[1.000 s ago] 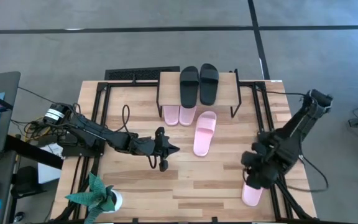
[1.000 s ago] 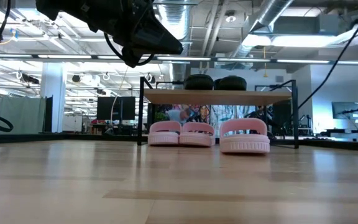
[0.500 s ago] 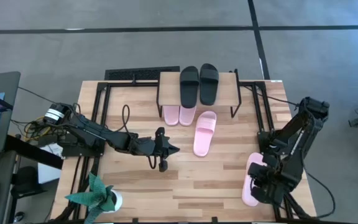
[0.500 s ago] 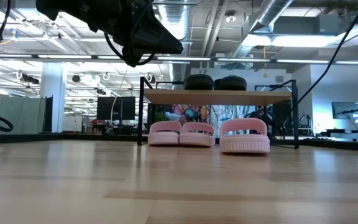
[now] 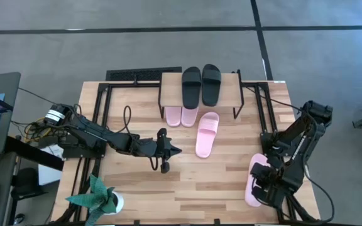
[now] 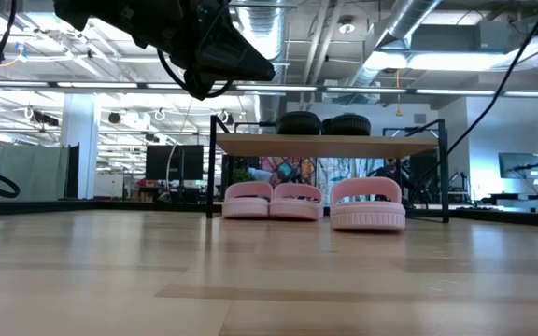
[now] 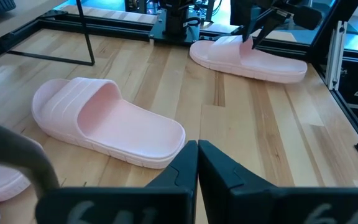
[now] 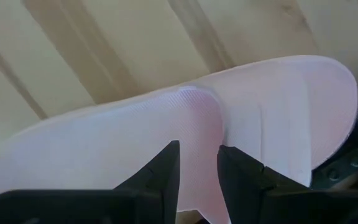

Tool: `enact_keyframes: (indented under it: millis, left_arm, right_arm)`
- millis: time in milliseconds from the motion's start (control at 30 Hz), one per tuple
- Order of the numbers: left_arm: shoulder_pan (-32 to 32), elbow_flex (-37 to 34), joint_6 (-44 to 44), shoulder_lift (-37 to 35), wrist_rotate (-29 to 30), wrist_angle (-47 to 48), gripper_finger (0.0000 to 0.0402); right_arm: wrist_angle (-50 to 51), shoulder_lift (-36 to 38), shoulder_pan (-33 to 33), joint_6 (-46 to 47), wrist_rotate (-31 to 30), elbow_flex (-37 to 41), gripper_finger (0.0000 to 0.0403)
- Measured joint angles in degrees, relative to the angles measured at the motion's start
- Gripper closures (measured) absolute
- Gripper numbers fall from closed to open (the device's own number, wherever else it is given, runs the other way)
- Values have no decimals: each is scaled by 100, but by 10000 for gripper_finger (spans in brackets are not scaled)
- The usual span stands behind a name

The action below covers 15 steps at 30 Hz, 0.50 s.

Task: Pick and place slides into the shelf
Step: Put the pink slipper under the shelf

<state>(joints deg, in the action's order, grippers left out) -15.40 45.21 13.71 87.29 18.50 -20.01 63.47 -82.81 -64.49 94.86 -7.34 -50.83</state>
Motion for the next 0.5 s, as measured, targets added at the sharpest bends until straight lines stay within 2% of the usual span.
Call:
enact_keyframes:
  millis: [367,500]
  left_arm:
    - [0,0,-2,0,2,0,401]
    - [4,0,0,0,4,2,401]
  right_arm:
    - [309,0,1,23,90,0,309]
    - [614,0,7,21,112,9,351]
